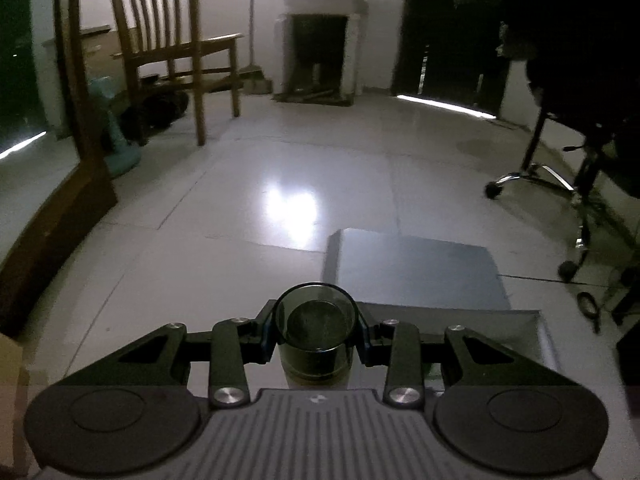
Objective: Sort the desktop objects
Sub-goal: 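Lift the dark can with the left tool while the right tool grasps its body, then lower the dark can upright into the box and open the right tool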
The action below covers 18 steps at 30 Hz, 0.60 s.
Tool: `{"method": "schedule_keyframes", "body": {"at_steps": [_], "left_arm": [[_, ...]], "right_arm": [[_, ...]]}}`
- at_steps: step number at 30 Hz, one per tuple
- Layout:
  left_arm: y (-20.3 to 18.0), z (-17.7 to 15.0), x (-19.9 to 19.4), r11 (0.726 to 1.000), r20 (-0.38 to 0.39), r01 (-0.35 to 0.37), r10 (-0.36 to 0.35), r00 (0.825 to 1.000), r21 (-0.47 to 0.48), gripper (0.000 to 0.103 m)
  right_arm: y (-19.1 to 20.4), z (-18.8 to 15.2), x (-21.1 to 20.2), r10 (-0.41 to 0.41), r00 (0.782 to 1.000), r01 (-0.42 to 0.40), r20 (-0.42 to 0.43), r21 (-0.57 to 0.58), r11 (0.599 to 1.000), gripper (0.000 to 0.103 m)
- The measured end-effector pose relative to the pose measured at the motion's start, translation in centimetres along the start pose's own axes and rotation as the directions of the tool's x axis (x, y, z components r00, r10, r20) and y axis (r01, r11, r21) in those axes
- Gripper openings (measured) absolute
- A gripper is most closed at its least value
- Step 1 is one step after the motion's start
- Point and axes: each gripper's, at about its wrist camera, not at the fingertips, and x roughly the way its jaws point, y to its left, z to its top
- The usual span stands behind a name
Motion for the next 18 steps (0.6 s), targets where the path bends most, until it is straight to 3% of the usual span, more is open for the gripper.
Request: {"method": "schedule_keyframes", "body": {"at_steps": [4,6,7,8,14,18], "left_arm": [[-1.2,0.2,-0.1,0.998,-0.004,0.056,-0.057,0.998,-0.008,0.033],[-1.7,0.2,0.0,0.996,-0.004,0.084,-0.084,0.996,-0.013,0.033],[-1.8,0.1,0.1,0.995,-0.003,0.097,-0.097,0.995,-0.016,0.033],[-1.9,0.1,0.2,0.994,-0.001,0.11,-0.11,0.994,-0.019,0.033],[-2.4,-1.3,2.5,0.974,-0.023,0.218,-0.22,0.975,-0.065,0.034],[-3.8,-2.6,3.8,0.964,-0.015,0.265,-0.265,0.964,-0.001,0.038]], "right_arm": [[-0.5,0.0,0.3,-0.001,1.0,0.001,0.023,0.02,1.0,0.08],[-1.1,-0.2,0.5,-0.029,1.0,0.029,0.009,0.039,0.999,0.061],[-1.5,-0.4,0.8,-0.035,0.999,0.035,0.0,0.052,0.998,0.057],[-2.0,-0.6,1.0,-0.041,0.999,0.042,-0.01,0.064,0.997,0.042],[-4.7,-2.5,0.0,-0.07,0.995,0.072,-0.077,0.022,0.997,0.041],[-6.3,-3.9,-0.6,-0.074,0.983,0.071,-0.167,-0.02,0.997,0.041]]}}
